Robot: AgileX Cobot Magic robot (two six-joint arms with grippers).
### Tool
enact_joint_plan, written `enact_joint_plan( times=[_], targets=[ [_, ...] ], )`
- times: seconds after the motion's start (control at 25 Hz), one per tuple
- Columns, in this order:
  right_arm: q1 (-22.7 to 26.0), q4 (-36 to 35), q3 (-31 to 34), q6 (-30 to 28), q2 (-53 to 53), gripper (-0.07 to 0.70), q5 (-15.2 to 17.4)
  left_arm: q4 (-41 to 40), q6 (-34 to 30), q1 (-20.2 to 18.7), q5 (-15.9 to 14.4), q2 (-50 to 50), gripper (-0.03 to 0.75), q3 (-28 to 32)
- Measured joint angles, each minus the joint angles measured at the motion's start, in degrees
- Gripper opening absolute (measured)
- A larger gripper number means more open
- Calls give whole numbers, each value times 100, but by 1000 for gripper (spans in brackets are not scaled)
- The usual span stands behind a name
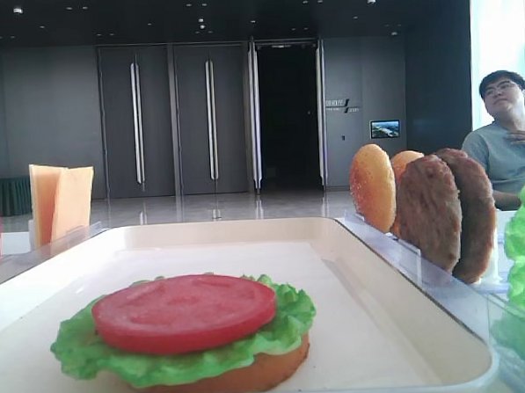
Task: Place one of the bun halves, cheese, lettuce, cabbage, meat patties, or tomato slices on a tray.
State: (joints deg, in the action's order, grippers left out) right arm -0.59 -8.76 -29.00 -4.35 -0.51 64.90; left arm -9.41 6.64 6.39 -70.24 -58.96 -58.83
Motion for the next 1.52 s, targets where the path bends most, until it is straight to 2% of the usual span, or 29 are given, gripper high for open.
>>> enact_joint_plan(
  times=[0.4, 0.84, 1.28, 1.52],
  targets=[
    [0, 0, 0, 0, 0, 543, 0, 2, -17, 0, -132, 2280, 475, 0],
    [0, 0, 0, 0, 0, 543, 0, 237, -664, 0, -200, 4370, 475, 41],
    [0, 0, 0, 0, 0, 543, 0, 479, -832, 0, -202, 5882, 473, 1285],
    [0, 0, 0, 0, 0, 543, 0, 772, -839, 0, -206, 6032, 465, 1751]
  ],
)
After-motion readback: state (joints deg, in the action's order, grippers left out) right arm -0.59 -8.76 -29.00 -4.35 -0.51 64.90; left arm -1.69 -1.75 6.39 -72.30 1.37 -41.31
